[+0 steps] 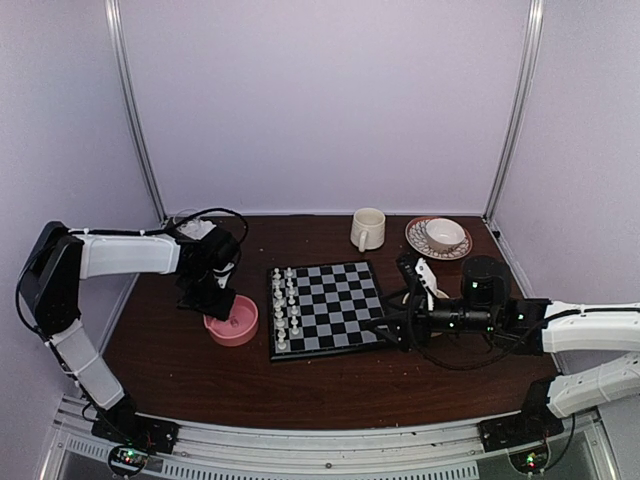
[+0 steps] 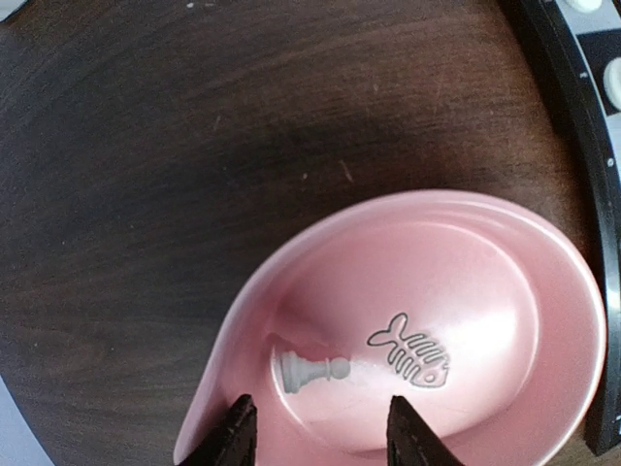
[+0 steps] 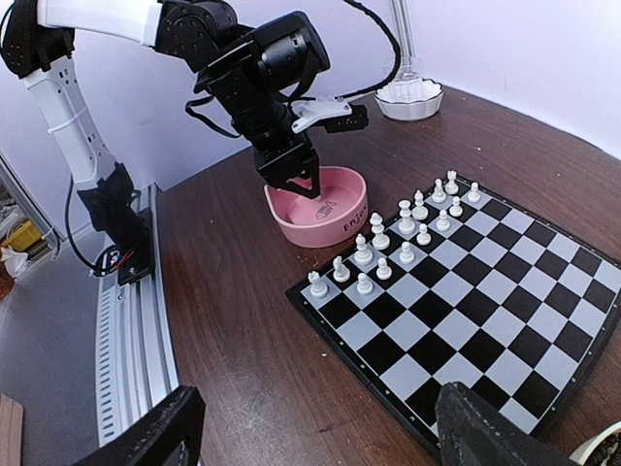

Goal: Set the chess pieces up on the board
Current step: Pick up the pawn from the storage box.

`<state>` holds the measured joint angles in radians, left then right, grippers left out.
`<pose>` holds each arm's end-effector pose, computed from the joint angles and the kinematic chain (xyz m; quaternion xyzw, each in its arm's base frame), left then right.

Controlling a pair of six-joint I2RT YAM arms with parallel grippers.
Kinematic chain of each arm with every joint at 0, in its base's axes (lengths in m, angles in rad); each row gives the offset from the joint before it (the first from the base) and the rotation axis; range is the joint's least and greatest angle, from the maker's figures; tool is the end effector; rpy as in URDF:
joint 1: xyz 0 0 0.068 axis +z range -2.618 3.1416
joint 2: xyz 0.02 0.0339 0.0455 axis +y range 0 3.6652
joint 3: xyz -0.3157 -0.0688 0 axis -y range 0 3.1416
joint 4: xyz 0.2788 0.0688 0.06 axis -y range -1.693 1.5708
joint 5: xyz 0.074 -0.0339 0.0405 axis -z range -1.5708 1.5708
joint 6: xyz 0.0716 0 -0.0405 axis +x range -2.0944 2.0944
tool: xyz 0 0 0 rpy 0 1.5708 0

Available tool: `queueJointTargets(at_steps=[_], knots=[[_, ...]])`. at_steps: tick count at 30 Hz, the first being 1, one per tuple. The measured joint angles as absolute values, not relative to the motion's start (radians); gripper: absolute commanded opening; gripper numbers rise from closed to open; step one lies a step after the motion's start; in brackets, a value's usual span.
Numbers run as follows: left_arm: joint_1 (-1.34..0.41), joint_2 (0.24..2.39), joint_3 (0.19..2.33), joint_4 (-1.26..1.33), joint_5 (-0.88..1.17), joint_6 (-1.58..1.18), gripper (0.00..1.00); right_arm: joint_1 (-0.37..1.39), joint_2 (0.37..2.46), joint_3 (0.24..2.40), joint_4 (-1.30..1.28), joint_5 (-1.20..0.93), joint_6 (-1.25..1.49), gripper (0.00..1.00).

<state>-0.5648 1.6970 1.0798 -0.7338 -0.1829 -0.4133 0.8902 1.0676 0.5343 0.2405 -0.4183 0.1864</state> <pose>0.3054 -0.1781 0.1733 0.0649 0.9877 0.0288 0.1391 0.1485 0.2296 0.2598 -0.3869 0.6944 0.4422 0.4154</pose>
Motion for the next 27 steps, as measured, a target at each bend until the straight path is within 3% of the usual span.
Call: queueJointTargets(at_steps=[19,27], knots=[[-0.565,1.678,1.037,-0.69,-0.18,-0.657,0.48,0.89,1.053,0.534,0.264,-0.43,0.211,0.86],[-0.593,1.77,1.087,-0.699,-0.244,-0.789,0.49,0.89,1.052,0.533,0.282,-0.445,0.228,0.86]])
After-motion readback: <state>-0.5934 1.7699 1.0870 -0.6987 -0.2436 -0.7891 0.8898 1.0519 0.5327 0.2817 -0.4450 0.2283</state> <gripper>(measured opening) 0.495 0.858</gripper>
